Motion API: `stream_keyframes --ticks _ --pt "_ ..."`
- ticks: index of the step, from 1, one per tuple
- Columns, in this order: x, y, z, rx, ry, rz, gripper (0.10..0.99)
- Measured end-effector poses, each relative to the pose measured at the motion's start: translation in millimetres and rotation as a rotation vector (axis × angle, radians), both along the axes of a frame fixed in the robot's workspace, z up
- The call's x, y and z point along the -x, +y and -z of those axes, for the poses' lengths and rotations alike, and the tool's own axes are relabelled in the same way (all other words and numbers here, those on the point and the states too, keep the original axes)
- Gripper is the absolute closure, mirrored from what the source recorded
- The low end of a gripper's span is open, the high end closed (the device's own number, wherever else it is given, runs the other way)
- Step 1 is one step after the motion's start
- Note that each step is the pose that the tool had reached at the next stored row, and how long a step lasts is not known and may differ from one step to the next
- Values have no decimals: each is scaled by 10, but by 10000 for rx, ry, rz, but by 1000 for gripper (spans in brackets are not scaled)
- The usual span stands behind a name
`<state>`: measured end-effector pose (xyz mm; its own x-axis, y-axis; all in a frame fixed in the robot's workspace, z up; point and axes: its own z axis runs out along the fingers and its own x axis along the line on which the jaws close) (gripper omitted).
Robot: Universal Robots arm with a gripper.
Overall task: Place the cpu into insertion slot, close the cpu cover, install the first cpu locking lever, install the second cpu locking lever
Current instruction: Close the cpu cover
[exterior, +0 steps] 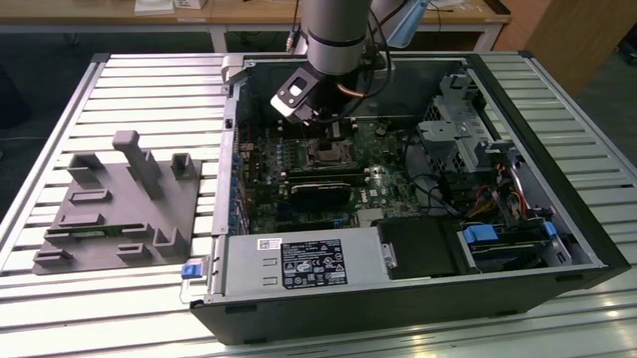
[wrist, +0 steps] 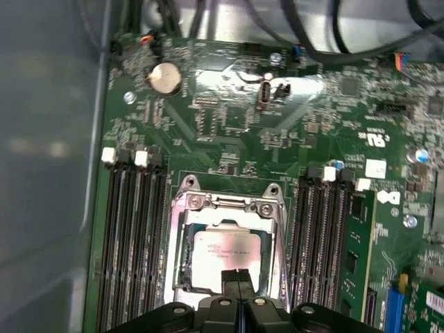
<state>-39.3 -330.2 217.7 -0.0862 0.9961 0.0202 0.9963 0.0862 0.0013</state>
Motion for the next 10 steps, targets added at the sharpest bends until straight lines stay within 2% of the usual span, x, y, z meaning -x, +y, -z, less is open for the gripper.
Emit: stream_keyframes --ticks 10 --pt "0 0 6 0 0 -1816 980"
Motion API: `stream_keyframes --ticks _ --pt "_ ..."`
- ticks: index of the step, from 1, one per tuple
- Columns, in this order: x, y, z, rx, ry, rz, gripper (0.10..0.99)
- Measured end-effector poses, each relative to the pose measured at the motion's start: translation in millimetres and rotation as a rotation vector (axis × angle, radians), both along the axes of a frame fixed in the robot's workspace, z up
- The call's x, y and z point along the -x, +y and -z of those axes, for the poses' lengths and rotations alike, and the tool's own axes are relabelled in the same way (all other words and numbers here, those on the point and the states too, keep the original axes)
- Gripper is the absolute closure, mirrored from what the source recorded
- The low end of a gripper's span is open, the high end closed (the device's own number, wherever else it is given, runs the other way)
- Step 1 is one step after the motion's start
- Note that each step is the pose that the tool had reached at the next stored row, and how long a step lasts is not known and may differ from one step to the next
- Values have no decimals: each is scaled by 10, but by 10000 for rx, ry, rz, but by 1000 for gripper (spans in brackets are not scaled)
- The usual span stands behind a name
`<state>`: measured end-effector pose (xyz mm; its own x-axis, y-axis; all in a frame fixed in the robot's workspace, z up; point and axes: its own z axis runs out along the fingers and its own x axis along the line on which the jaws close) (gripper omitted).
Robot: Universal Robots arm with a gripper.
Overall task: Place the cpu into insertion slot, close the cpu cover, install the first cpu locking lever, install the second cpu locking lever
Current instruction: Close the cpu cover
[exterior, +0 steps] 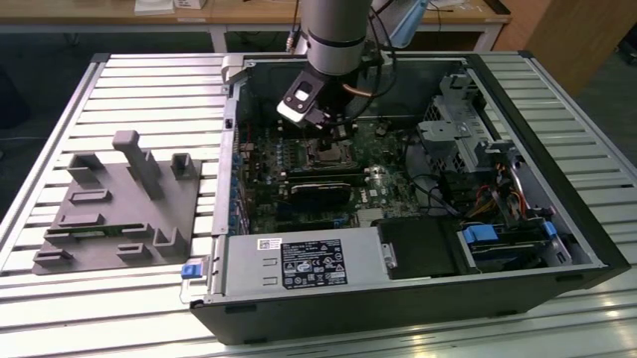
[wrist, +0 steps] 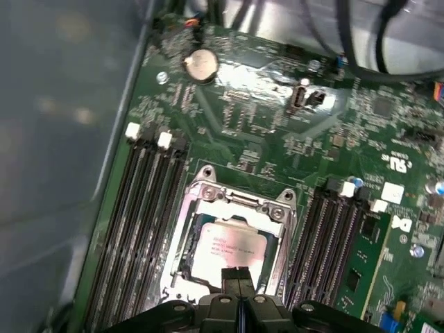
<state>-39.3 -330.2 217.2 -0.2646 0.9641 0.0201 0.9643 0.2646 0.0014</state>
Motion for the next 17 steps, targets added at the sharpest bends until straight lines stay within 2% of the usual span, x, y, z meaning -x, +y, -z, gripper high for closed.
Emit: stream_keyframes --ticks 17 --pt "0 0 10 0 0 -3096 980"
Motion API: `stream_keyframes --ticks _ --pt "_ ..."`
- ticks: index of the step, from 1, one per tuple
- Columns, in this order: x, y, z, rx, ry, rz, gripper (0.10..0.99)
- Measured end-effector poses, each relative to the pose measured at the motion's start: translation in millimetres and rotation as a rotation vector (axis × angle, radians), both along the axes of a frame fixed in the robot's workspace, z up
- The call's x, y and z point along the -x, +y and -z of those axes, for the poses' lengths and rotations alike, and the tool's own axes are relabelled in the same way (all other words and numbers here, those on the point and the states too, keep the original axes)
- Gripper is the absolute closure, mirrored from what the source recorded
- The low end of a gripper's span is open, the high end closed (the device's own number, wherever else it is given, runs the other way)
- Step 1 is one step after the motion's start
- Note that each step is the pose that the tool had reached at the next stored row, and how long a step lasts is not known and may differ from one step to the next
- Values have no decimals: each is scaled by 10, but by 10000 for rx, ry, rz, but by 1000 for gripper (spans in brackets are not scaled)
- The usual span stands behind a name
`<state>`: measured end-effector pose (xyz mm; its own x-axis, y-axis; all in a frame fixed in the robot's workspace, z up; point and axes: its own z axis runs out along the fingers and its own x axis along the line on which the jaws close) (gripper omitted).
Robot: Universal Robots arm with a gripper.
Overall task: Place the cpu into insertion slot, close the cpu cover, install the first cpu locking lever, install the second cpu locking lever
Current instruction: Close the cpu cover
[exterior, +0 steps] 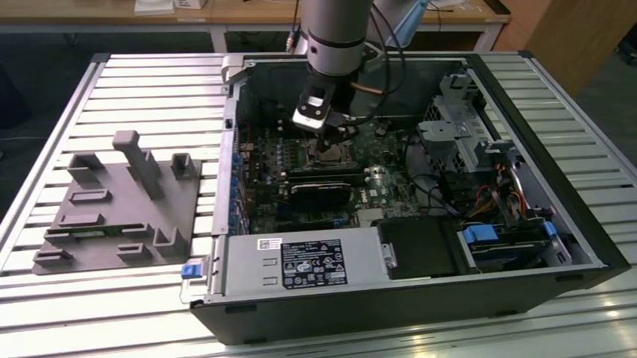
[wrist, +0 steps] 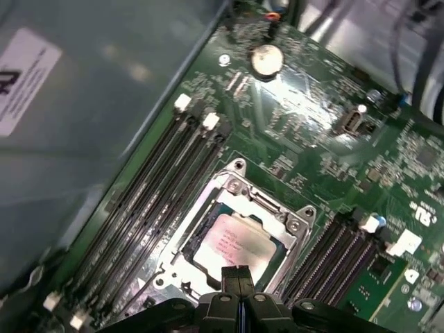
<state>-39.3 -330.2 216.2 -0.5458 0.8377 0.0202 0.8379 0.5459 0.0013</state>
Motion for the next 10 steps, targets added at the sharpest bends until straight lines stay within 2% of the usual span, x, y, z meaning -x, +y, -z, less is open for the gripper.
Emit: stream_keyframes --ticks 10 --pt "0 0 6 0 0 -1814 980"
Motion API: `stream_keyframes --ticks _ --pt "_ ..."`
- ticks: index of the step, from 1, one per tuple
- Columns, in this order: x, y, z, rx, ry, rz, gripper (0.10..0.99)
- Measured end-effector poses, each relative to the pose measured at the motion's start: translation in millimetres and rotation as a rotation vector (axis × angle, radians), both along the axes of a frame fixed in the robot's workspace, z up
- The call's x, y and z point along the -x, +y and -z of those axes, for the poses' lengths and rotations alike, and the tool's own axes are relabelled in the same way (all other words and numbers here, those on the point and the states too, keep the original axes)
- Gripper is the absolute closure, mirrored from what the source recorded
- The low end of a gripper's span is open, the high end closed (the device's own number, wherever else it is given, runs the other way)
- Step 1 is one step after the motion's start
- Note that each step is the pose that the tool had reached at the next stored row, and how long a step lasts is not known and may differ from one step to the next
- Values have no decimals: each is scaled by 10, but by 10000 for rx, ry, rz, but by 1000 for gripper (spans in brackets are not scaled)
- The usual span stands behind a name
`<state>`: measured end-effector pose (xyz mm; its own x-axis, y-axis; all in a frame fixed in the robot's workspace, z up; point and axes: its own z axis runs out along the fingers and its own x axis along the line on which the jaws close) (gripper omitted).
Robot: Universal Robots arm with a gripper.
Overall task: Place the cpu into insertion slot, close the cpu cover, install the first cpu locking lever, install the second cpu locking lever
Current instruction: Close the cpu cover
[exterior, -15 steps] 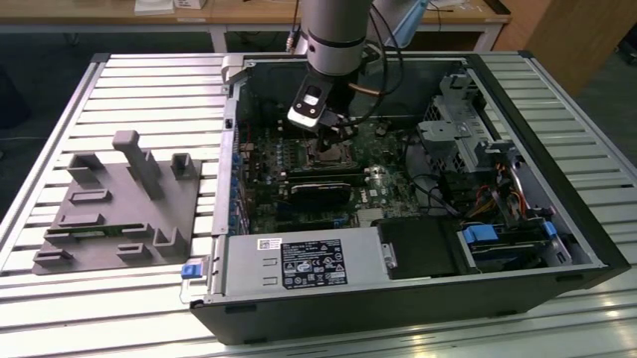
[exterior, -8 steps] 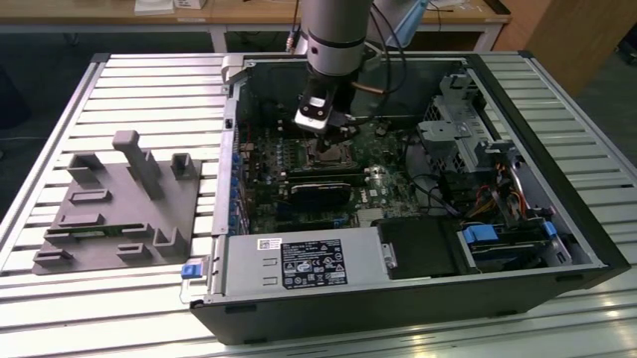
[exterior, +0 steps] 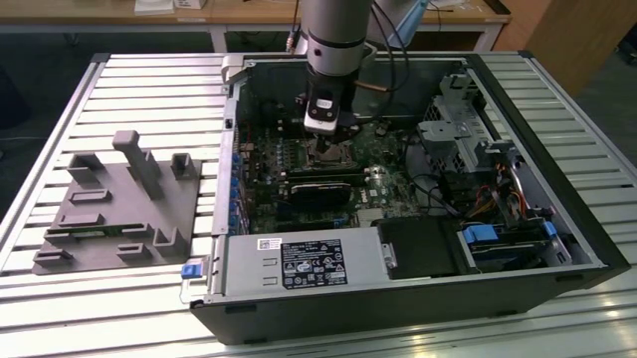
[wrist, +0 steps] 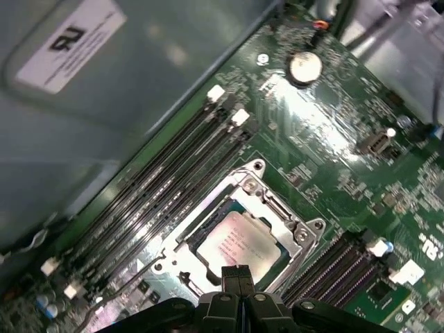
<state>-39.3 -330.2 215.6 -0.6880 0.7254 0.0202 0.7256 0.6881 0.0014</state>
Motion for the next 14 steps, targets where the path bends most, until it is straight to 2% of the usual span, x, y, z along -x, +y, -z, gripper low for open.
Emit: stream_keyframes --ticks 14 --pt "0 0 14 0 0 -2551 980"
